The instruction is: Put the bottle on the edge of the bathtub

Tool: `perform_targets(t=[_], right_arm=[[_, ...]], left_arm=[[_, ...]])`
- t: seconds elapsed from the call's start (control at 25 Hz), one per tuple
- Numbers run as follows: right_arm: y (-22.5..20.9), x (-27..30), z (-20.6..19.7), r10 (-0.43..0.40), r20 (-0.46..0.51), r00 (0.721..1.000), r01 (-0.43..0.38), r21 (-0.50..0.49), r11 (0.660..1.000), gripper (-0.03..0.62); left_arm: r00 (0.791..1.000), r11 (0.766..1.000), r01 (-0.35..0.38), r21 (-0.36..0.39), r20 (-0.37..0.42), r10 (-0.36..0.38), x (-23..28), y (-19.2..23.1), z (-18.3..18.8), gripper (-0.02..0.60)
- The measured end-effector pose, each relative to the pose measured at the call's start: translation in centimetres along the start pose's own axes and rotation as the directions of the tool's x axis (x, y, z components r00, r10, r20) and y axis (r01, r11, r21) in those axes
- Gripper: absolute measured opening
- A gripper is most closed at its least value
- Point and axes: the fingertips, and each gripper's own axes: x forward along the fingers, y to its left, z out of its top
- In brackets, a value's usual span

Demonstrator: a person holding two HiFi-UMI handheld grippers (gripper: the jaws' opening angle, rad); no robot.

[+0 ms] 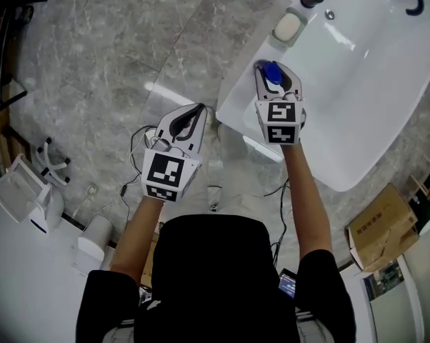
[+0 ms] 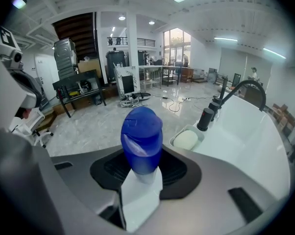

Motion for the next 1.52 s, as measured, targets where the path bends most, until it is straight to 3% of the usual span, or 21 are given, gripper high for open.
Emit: perform_targets(t=[0.8,1.52], right_arm=[[0.2,-2.0,-0.7,-0.034,-0.026,0.999,0.034,0.012,0.999,0.164],[1.2,-11.7,1.1,-0.104,0.004,0.995,0.103,0.043,0.994,0.145]], left_arm=[[1.0,0.999,0.021,0.041,-0.007,-0.021,-1.0,-0.7,-0.3,0.009],[0.994,0.989,0.069,0.133,0.076,-0.08,-5.3,-4.5,4.6,0.009]])
